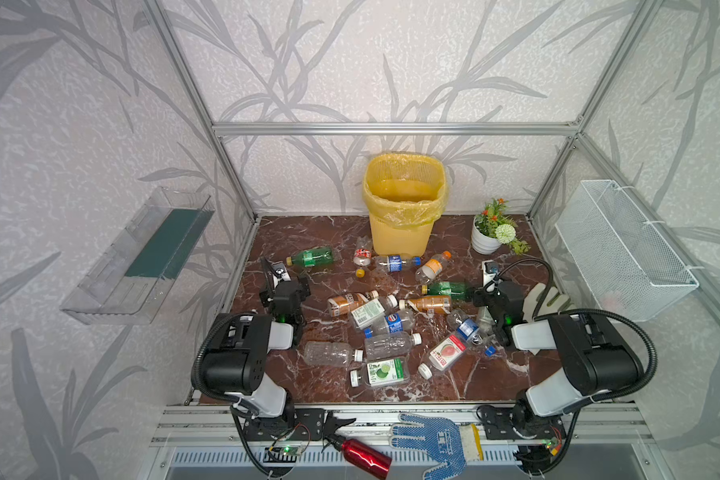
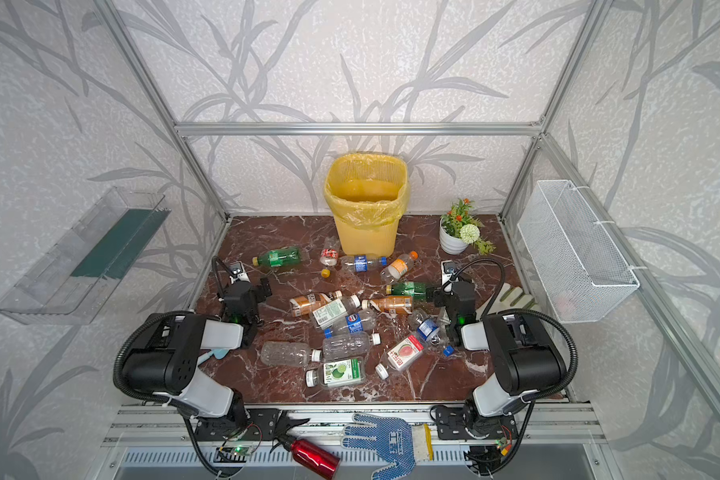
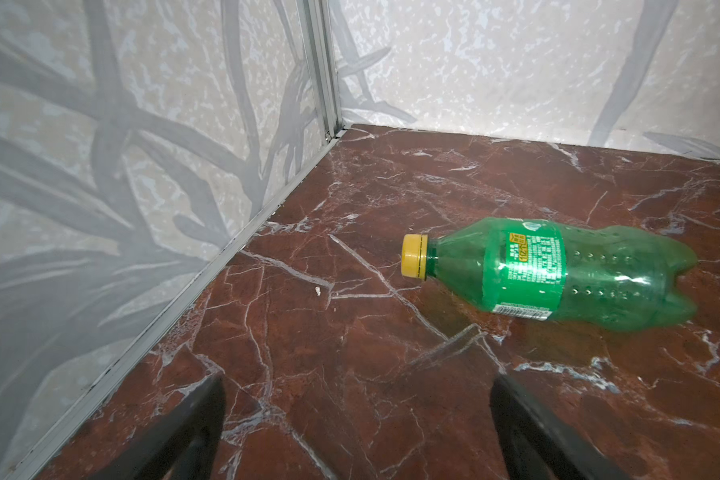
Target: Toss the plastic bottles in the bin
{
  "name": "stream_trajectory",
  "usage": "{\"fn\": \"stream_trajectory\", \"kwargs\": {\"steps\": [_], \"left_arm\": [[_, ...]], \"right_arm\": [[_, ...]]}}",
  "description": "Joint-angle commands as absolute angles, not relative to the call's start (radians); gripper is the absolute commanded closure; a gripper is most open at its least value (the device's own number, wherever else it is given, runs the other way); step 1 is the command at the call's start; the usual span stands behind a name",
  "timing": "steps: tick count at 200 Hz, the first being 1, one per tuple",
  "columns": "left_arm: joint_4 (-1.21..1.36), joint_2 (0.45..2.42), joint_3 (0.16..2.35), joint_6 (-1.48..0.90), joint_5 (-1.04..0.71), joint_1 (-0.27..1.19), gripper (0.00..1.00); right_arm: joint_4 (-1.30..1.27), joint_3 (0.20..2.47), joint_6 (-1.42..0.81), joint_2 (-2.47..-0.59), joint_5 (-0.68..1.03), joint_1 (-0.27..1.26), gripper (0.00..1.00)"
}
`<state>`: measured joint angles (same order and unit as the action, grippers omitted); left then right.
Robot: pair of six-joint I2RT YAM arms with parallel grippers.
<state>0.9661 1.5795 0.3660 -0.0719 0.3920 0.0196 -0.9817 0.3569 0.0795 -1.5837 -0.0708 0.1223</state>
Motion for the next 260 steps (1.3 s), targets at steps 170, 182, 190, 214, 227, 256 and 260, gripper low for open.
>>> {"fn": "stream_trajectory", "kwargs": {"steps": [170, 182, 190, 214, 227, 256, 260], "left_arm": [[1.002, 1.562, 0.355, -0.075, 0.400, 0.022, 0.01], [0.933, 1.504, 0.361, -0.069, 0.367, 0.020, 0.01], [0.841, 1.453, 0.389, -0.071, 0.389, 0.025, 0.01], [0.458, 1.294, 0.554, -0.170, 0.478, 0.012, 0.01], [0.328, 1.255, 0.640, -0.224, 0.477, 0.001, 0.01], [0.079, 1.318, 0.854, -0.394, 0.418, -0.014, 0.01], [0.033, 1.339, 0.888, -0.422, 0.405, -0.015, 0.01]], "right_arm": [[-0.989, 0.371, 0.078, -1.584, -0.072, 0.118, 0.01], [-0.929, 0.379, 0.075, -1.530, -0.081, 0.119, 0.03], [-0.816, 0.404, 0.061, -1.463, -0.101, 0.118, 0.04], [-0.376, 0.529, -0.033, -1.285, -0.123, 0.105, 0.04], [-0.296, 0.543, -0.072, -1.232, -0.113, 0.101, 0.04], [-0.191, 0.564, -0.175, -1.170, -0.105, 0.098, 0.05], [-0.181, 0.568, -0.182, -1.165, -0.104, 0.098, 0.05]]}}
